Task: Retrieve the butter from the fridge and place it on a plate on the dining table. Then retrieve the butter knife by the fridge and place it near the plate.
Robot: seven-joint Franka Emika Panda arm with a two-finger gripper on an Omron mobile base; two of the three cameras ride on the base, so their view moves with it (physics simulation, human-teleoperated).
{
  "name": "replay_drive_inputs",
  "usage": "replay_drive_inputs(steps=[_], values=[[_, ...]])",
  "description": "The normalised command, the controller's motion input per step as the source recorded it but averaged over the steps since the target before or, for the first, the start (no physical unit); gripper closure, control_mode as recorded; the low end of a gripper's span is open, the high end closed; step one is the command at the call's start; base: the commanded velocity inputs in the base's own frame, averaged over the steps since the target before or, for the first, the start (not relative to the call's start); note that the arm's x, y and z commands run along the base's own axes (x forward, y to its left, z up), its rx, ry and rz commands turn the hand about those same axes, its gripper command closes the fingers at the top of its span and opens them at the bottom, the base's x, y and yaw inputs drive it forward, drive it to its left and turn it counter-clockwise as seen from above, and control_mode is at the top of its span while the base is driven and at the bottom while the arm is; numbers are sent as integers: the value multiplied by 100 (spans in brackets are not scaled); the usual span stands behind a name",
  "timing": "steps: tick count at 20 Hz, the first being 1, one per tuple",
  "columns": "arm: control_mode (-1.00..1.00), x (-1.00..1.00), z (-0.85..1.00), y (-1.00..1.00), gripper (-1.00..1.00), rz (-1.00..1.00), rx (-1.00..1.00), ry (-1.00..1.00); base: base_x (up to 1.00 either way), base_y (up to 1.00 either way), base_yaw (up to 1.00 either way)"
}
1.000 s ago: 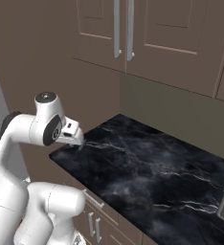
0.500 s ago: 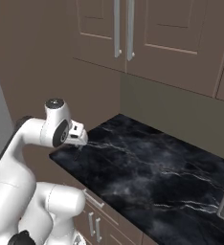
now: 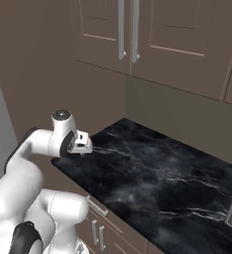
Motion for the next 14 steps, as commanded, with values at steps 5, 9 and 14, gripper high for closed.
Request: replay_drive_inputs(steps=[5, 9, 14], values=[[-100, 27, -33, 13, -100, 5, -6, 0, 0, 0, 0], [-100, 29, -25, 4, -100, 1, -4, 0, 0, 0, 0], [-100, 26, -13, 0, -100, 0, -1, 3, 0, 0, 0]])
